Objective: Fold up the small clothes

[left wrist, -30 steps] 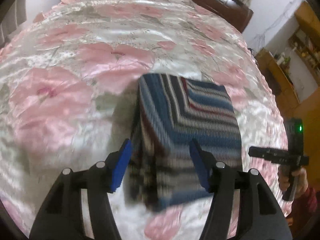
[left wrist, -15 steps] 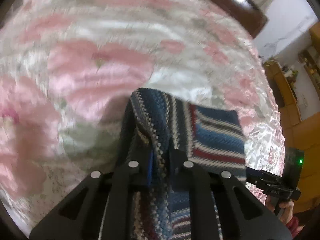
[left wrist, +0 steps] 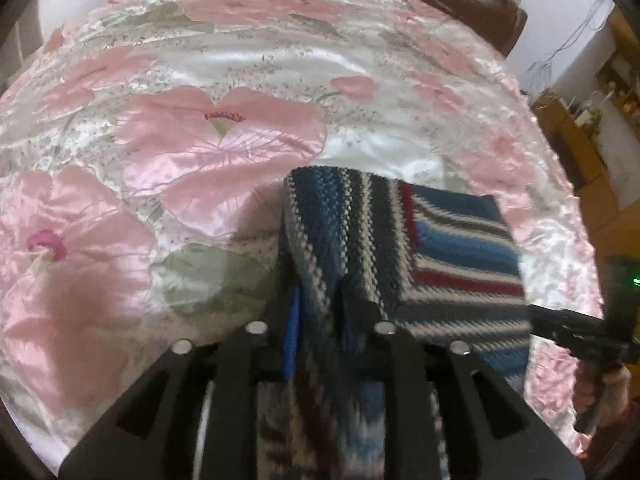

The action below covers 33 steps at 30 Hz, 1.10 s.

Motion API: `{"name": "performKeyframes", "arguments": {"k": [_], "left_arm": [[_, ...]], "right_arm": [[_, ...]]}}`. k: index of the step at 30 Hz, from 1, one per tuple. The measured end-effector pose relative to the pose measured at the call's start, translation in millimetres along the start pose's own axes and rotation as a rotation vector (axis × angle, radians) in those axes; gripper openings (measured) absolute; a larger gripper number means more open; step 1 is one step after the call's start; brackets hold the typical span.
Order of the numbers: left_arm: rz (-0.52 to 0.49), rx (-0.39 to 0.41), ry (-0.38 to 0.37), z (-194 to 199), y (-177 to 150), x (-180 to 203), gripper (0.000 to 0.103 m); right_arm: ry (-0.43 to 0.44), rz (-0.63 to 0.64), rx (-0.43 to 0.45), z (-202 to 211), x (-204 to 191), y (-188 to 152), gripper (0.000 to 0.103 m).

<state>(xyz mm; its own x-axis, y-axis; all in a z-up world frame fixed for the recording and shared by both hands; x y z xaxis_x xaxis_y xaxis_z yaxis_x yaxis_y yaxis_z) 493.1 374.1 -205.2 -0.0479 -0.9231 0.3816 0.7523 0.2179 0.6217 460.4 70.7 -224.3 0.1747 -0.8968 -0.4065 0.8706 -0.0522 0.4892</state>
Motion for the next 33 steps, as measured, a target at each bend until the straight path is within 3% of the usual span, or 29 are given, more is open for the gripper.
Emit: {"name": "performKeyframes", "arguments": {"k": [3, 4, 11, 18, 22, 27, 28, 30, 33], "left_arm": [[0.046, 0.002, -0.077, 23, -6, 0, 0.064], [0.057, -0.015, -0.097, 24, -11, 0, 0.066], [0.171, -0.136, -0.242, 5, -47, -3, 0.065], [0.182, -0.208, -0.228, -42, -63, -1, 0.065], [0.222, -0.205, -0.275, -52, -65, 7, 0.065], [0.244, -0.229, -0.294, -60, -70, 18, 0.036], [0.251, -0.223, -0.299, -59, -71, 18, 0.035], [0.268, -0.21, -0.309, -56, -72, 19, 0.031], [0.281, -0.184, -0.325, -47, -75, 26, 0.028]], "right_arm": [[0.059, -0.025, 0.005, 10, -5, -2, 0.069], [0.076, -0.027, 0.003, 11, -8, -4, 0.07], [0.12, -0.04, -0.065, -6, -24, -22, 0.074], [0.154, -0.083, -0.078, -24, -26, -22, 0.082], [0.167, -0.096, -0.08, -35, -28, -22, 0.086], [0.174, -0.11, -0.09, -47, -27, -23, 0.084], [0.175, -0.11, -0.086, -47, -27, -24, 0.081], [0.179, -0.101, -0.071, -44, -27, -25, 0.064], [0.195, -0.065, -0.044, -31, -33, -25, 0.05]]}}
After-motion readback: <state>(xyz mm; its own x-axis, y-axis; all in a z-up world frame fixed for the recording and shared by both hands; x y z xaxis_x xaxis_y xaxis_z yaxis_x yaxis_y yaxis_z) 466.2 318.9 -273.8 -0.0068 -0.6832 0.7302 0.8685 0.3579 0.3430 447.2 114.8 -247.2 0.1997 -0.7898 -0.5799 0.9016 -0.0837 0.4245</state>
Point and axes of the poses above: each gripper's, at about its wrist camera, not at the fingertips, and z roughly against the way its jaws point, x to its right, y to its top, the point moved 5 cm from there along -z, roughly the way its jaws point, and after that the axes turned 15 degrees about x, right-handed, at the moved point
